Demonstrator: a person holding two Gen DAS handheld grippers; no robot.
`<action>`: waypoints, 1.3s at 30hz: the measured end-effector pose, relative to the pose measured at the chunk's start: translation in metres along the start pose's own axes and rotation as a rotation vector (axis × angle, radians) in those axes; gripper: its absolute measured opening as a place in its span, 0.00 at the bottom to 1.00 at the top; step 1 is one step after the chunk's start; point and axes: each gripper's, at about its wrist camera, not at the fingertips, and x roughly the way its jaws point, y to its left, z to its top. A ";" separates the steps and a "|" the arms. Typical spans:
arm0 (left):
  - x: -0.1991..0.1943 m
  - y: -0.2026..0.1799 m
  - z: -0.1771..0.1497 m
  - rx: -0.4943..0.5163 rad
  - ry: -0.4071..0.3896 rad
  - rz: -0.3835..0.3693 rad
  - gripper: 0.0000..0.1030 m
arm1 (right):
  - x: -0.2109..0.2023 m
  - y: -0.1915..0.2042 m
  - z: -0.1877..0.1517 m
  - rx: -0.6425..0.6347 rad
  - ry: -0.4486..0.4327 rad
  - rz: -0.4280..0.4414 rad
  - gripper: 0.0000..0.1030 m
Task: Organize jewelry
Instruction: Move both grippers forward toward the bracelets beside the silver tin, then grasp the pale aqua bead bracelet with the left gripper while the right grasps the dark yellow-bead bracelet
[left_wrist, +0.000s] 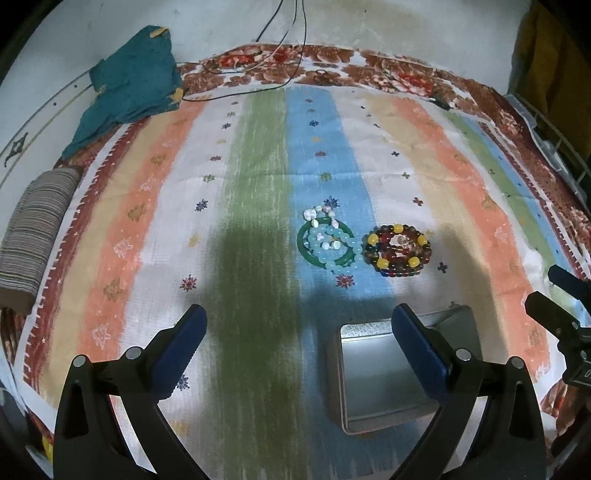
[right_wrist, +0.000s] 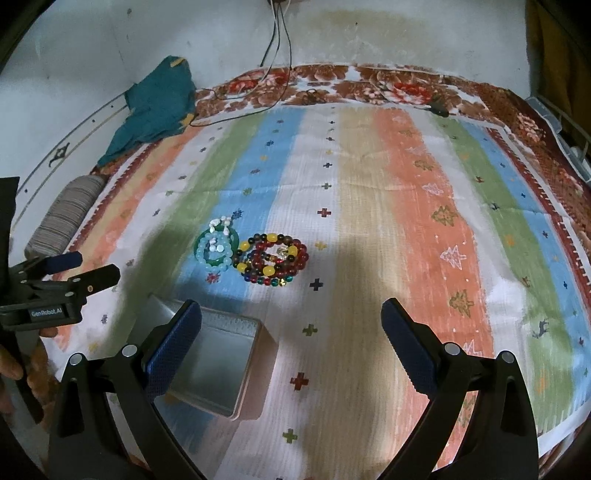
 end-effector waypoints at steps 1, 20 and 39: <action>0.003 -0.001 0.001 0.003 0.006 0.003 0.95 | 0.003 0.000 0.002 0.002 0.005 -0.001 0.96; 0.045 0.005 0.023 -0.052 0.086 -0.002 0.94 | 0.041 -0.007 0.020 0.013 0.062 -0.027 0.96; 0.090 -0.004 0.041 -0.046 0.155 -0.010 0.83 | 0.084 -0.010 0.034 0.040 0.124 -0.050 0.96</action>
